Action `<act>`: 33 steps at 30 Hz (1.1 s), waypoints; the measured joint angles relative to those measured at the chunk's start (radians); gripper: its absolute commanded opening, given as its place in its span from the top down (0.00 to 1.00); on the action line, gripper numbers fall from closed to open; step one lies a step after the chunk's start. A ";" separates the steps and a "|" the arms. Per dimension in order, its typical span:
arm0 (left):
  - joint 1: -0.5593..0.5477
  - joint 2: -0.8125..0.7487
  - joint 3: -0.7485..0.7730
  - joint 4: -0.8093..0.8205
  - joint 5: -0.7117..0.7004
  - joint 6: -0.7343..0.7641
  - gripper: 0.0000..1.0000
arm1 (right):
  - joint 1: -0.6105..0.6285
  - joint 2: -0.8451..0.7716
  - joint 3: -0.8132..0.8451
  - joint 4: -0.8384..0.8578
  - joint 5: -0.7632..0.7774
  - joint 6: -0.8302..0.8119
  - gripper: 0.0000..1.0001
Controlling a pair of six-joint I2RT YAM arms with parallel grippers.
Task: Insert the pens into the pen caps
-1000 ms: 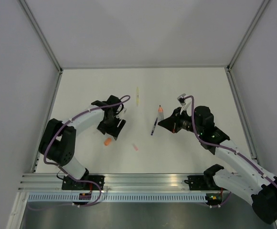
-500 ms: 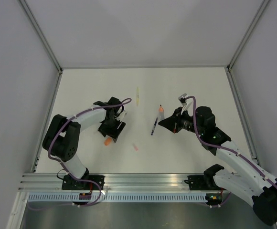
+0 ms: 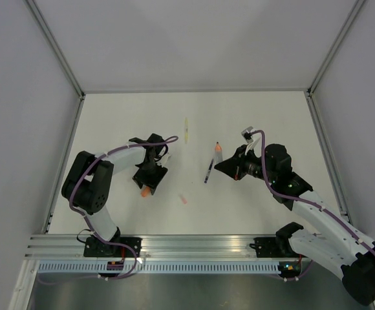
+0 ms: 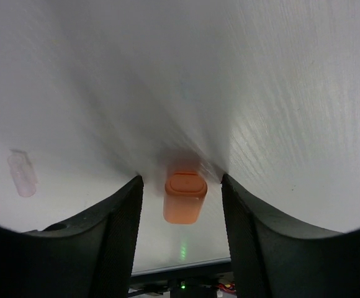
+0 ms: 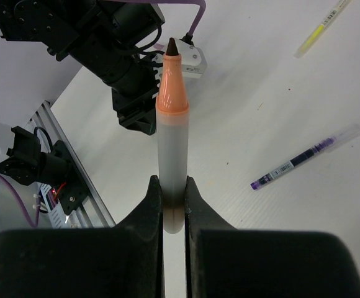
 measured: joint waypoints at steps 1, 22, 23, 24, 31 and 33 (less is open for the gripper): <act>0.000 0.000 0.000 -0.001 0.000 0.000 0.45 | 0.000 0.000 0.000 0.000 0.000 0.000 1.00; 0.000 -0.053 0.124 -0.047 -0.028 -0.126 0.98 | 0.000 0.043 -0.002 0.015 -0.012 0.001 1.00; 0.000 -0.083 0.154 -0.032 -0.028 -0.165 0.98 | 0.000 0.049 -0.006 0.024 -0.016 0.003 1.00; 0.000 -0.126 0.178 -0.007 -0.027 -0.208 0.98 | 0.000 0.051 -0.014 0.033 -0.020 0.005 1.00; -0.013 -0.563 0.103 0.358 0.114 -0.659 0.98 | 0.055 0.052 -0.060 0.099 -0.008 0.018 1.00; -0.045 -0.613 0.069 0.438 0.140 -0.770 0.98 | 0.109 0.061 -0.060 0.115 0.025 0.011 1.00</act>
